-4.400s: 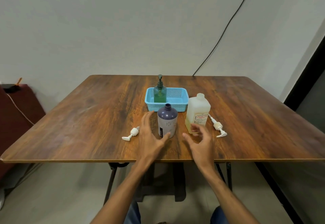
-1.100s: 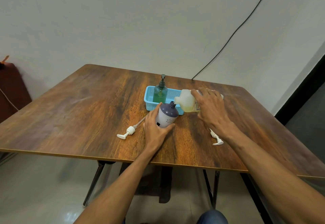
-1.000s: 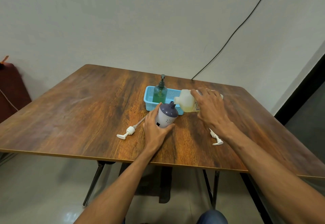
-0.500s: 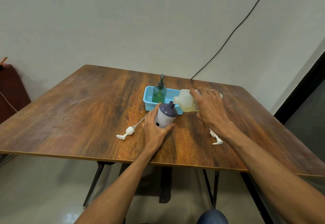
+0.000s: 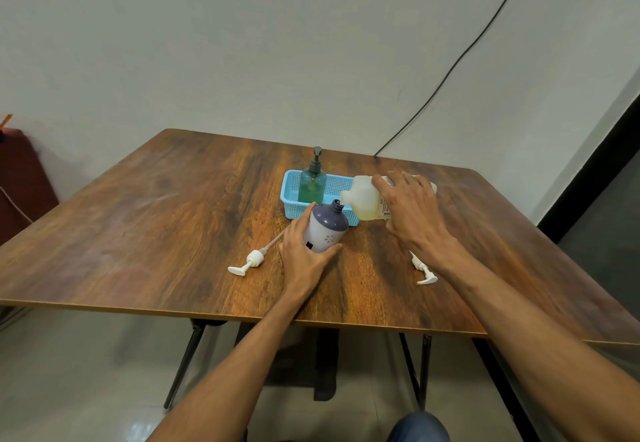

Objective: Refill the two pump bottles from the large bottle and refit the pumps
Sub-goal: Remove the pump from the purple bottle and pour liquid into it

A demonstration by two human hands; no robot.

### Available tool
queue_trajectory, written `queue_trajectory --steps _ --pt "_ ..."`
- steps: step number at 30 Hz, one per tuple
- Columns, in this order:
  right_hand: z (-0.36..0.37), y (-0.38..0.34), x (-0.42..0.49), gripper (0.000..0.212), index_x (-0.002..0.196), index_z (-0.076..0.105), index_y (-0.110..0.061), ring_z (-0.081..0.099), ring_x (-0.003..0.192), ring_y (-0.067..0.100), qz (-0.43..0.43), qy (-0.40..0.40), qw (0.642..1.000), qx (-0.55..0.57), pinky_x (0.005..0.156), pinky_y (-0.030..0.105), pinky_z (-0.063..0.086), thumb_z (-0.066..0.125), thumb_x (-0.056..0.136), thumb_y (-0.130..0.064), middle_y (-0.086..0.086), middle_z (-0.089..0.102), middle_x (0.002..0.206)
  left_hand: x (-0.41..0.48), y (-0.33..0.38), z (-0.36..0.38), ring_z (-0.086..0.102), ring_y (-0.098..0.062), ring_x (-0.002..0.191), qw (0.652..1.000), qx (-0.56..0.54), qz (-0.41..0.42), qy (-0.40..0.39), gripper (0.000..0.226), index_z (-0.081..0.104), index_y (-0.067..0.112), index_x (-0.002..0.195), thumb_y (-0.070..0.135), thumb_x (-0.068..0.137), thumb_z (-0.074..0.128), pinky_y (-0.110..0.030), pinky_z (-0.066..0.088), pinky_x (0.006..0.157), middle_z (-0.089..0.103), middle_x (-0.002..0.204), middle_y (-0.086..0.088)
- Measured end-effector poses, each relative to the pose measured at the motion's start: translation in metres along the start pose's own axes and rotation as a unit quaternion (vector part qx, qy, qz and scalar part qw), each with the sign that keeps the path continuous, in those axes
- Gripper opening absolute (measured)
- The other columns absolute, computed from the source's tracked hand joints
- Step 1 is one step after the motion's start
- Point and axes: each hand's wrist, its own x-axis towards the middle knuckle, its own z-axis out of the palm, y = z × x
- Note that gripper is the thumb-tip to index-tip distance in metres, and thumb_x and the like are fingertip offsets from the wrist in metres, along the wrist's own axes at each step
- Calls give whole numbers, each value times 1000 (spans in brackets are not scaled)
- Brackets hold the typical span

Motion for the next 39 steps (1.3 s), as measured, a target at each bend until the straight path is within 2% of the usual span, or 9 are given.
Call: queue_trajectory --steps 8,26,39 --pt "-2 0 0 78 143 42 -19 49 128 36 -4 -4 1000 -7 108 49 34 81 76 -24 15 52 140 1 2 0 54 -23 129 1000 3 -3 5 90 47 12 146 26 69 92 -53 46 107 57 142 -6" --pt "-4 0 0 75 146 38 -20 46 132 34 -3 -10 1000 -24 110 49 35 77 82 -24 13 48 144 0 7 -2 52 -21 129 1000 4 -4 -4 90 46 13 147 26 70 91 -51 46 108 56 142 -5" --pt "0 1 0 75 141 44 -19 50 126 36 -3 0 1000 -18 106 50 38 81 77 -25 15 52 139 -1 7 -3 52 -21 129 1000 5 -5 -5 90 46 14 147 25 70 91 -52 45 107 56 142 -5"
